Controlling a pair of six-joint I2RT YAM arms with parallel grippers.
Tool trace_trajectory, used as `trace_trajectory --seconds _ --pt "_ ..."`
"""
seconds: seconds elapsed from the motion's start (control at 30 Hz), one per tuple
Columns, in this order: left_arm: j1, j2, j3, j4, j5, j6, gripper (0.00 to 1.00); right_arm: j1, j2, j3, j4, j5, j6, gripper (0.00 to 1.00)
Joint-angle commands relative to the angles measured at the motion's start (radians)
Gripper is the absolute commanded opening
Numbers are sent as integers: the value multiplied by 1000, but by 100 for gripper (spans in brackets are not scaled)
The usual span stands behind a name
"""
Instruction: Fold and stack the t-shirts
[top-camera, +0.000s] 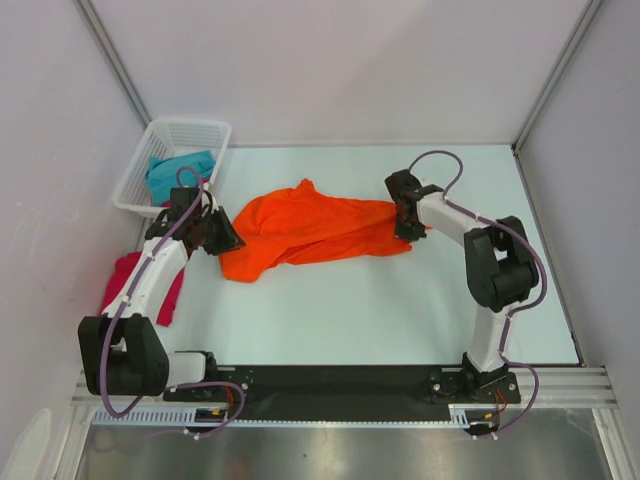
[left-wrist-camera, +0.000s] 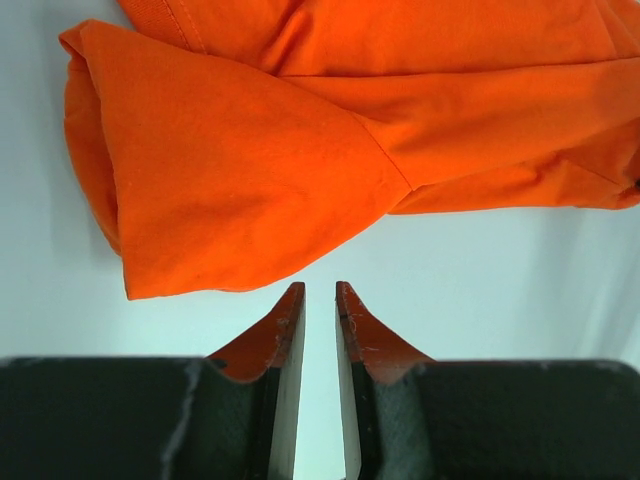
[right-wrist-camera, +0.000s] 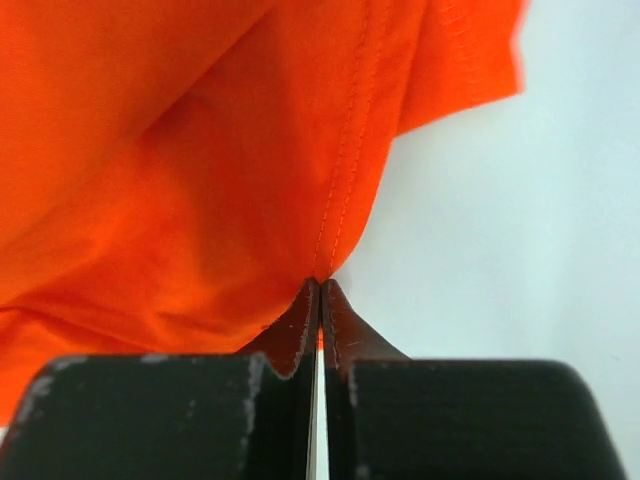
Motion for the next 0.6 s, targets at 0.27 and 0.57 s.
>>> trace_trajectory --seconds 0.27,0.57 --pt "-4 -78 -70 21 -6 15 22 64 -318 189 -144 365 -47 0" --pt "-16 -184 -238 30 -32 11 22 69 -347 234 -190 382 -55 0"
